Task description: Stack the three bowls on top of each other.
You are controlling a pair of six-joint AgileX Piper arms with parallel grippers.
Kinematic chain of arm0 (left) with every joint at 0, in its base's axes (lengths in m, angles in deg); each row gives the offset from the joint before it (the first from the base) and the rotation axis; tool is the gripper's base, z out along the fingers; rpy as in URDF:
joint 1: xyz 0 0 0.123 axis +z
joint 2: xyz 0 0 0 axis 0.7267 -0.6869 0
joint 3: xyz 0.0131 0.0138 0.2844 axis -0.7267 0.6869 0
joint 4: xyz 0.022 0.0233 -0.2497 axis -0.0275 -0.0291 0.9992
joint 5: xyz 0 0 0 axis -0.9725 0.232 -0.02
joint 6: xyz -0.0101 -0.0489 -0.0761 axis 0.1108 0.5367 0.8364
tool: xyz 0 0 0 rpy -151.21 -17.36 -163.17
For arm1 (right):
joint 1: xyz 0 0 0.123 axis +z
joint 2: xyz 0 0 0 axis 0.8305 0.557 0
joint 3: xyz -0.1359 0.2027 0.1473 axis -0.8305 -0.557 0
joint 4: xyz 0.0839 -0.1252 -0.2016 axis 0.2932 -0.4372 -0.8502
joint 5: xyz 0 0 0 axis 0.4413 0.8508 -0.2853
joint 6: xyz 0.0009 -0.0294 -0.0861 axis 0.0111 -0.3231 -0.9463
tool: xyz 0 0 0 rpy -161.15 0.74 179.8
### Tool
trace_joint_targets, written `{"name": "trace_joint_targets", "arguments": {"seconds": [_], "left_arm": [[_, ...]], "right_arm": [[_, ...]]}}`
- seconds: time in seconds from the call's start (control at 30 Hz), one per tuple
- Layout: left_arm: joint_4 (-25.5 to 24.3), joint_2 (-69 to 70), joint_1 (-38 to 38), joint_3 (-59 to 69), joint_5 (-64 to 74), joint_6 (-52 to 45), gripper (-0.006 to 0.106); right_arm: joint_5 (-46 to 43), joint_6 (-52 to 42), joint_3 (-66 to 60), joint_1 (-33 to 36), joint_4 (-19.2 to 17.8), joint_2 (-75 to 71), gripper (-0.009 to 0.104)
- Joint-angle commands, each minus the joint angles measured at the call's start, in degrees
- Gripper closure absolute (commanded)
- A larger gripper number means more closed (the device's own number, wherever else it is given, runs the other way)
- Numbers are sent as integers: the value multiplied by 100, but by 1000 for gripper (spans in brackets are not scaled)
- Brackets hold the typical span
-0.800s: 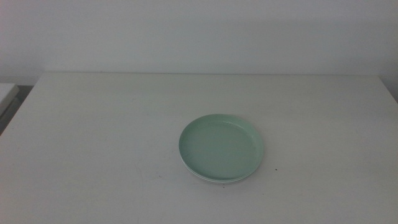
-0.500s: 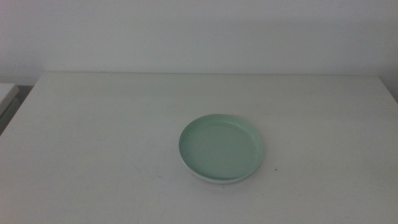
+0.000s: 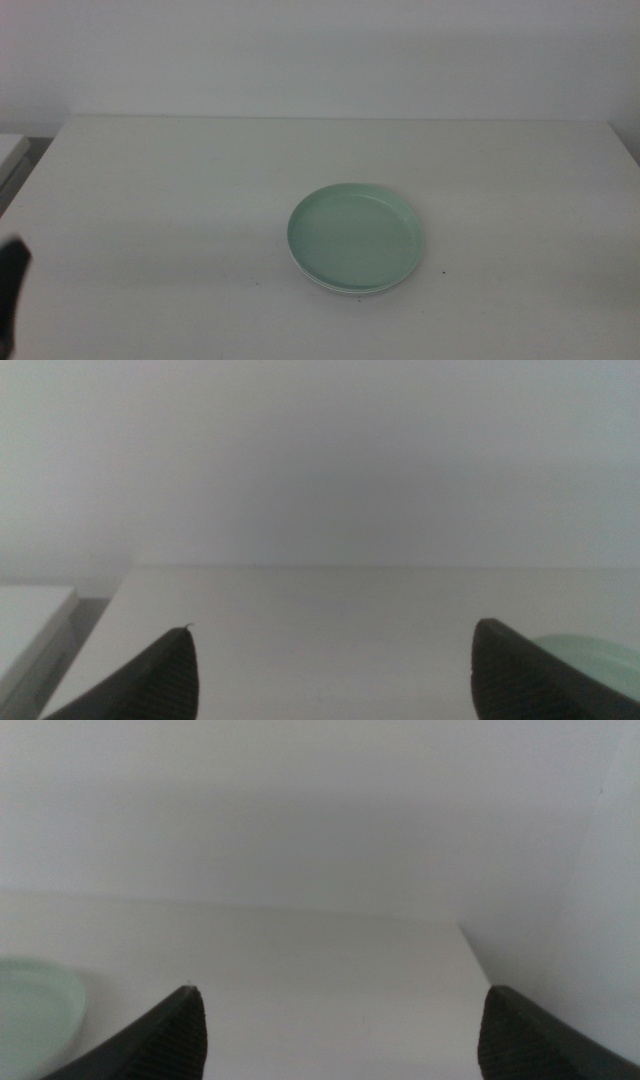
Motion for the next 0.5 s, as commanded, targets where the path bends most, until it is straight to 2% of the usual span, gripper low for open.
{"name": "trace_joint_targets", "arguments": {"seconds": [0.0, 0.1, 0.2, 0.3, 0.47], "left_arm": [[59, 486, 7, 430, -133, 13, 7], [59, 988, 7, 928, -146, 13, 7], [59, 988, 7, 1227, -325, 13, 7], [59, 988, 7, 1406, -600, 13, 7], [-12, 988, 7, 1406, -649, 13, 7]], "right_arm": [[-40, -16, -520, -29, -109, -593, 2], [51, -16, -871, -29, -392, -985, 2], [142, -16, -871, -29, -469, -985, 2], [272, -16, -871, -29, -705, -985, 2], [265, -16, -871, -29, -722, -985, 2]]}}
